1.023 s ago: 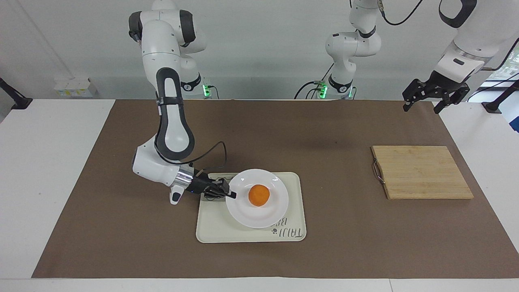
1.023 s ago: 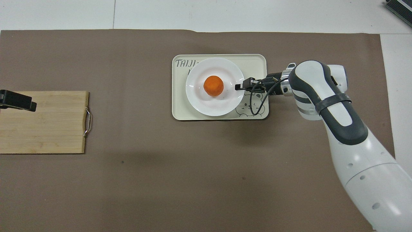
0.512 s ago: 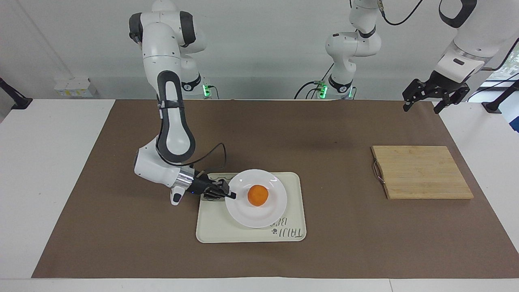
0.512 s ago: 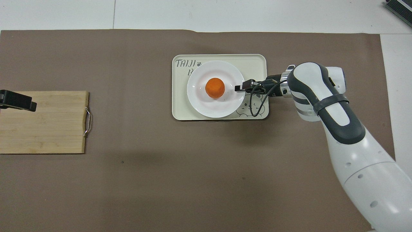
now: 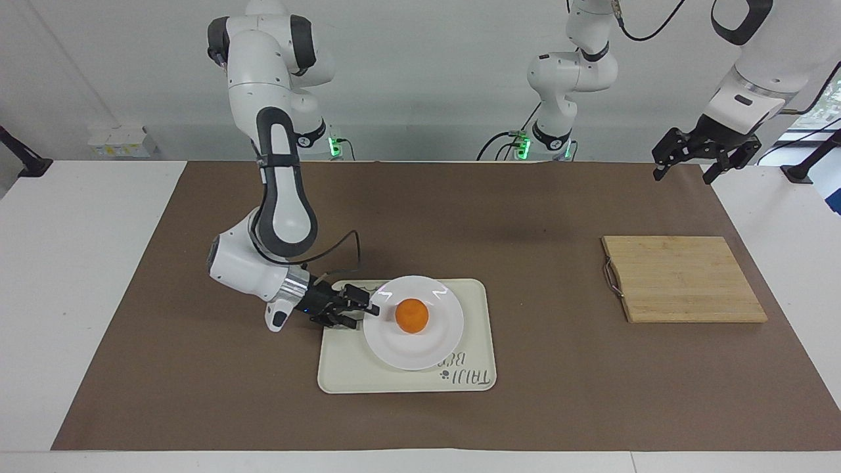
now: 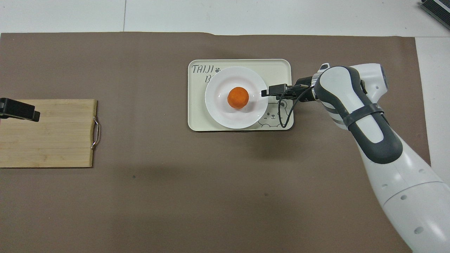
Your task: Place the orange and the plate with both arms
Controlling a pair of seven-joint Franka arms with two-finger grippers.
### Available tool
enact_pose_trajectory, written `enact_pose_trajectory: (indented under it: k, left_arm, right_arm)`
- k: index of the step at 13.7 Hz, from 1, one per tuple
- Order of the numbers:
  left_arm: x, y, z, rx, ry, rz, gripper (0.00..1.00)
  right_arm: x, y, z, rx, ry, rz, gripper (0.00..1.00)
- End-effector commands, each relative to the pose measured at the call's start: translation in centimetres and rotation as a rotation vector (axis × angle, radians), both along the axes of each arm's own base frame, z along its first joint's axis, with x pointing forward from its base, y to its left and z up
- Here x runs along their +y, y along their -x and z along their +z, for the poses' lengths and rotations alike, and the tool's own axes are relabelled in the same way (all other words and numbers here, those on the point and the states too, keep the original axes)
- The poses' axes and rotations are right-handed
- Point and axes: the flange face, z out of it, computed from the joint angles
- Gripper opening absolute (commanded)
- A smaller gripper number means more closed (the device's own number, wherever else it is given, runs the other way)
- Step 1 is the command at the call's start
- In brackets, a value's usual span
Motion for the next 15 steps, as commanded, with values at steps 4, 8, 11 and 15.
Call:
enact_pose_trajectory:
  k: [4, 8, 11, 15]
  left_arm:
    - [0.2, -0.1, 0.3, 0.004, -0.009, -0.008, 1.0]
    - [0.2, -0.1, 0.3, 0.004, -0.009, -0.008, 1.0]
    - [0.2, -0.1, 0.3, 0.004, -0.009, -0.008, 1.0]
    - [0.2, -0.1, 0.3, 0.004, -0.009, -0.008, 1.0]
  right_arm:
    - [-1.6, 0.3, 9.7, -0.078, 0.337, 0.047, 1.0]
    - [-3.6, 1.9, 17.1, -0.09, 0.569, -0.029, 1.0]
    - [-5.9, 3.3, 20.7, -0.06, 0.625, -0.097, 1.0]
    - [-9.1, 6.3, 25.9, -0.03, 0.687, -0.108, 1.0]
